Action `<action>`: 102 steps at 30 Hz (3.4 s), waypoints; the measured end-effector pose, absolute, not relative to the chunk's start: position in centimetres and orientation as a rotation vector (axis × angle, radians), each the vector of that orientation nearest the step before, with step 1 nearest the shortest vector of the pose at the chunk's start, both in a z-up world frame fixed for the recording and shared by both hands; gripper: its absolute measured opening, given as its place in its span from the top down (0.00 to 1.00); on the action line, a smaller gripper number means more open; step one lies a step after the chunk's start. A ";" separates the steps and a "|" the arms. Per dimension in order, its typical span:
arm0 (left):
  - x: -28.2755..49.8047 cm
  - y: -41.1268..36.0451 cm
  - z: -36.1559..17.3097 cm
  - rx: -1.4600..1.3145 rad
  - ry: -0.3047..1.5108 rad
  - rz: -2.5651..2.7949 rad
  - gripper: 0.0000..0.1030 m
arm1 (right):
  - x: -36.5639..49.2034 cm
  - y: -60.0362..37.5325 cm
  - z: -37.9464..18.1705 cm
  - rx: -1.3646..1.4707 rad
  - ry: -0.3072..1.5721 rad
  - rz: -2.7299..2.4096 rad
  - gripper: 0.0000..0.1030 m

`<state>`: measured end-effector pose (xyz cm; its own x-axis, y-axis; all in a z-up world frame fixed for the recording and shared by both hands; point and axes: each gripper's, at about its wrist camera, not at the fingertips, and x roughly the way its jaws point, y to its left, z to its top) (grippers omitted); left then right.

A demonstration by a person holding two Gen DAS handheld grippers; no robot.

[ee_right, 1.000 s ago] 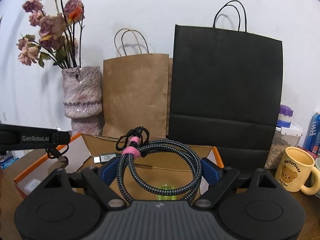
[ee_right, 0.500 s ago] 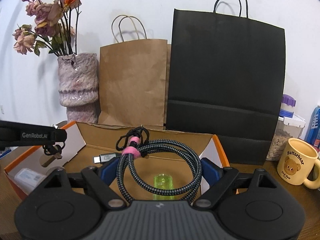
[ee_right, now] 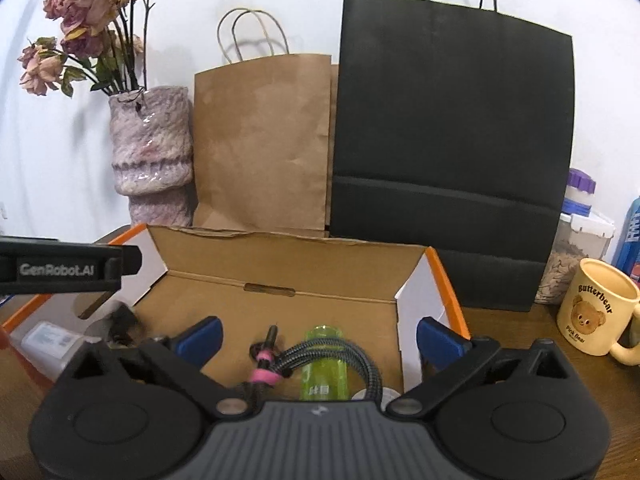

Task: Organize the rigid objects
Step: 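Open both grippers to drop the cables into the box, then withdraw both grippers from the box toward the plug adapter and white cap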

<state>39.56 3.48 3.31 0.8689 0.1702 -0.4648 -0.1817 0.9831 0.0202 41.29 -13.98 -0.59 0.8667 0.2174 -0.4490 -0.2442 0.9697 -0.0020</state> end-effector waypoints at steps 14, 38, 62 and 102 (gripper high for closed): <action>39.1 3.5 3.6 -0.029 0.471 0.191 0.00 | 41.0 -14.5 -0.4 -0.048 0.459 0.237 0.00; 33.1 4.7 6.7 -0.076 0.401 0.197 0.00 | 35.3 -16.7 2.7 -0.052 0.390 0.234 0.00; 23.0 4.4 7.3 -0.077 0.402 0.171 0.00 | 23.6 -19.4 4.3 -0.059 0.319 0.268 0.00; 14.8 4.1 -0.3 -0.014 0.520 0.087 0.00 | 17.1 -19.8 -4.5 -0.085 0.536 0.246 0.01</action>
<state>14.80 4.11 -0.34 0.8644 0.0793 -0.4964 -0.0863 0.9962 0.0090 17.07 -19.81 -4.47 0.8311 0.2092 -0.5153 -0.2537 0.9671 -0.0165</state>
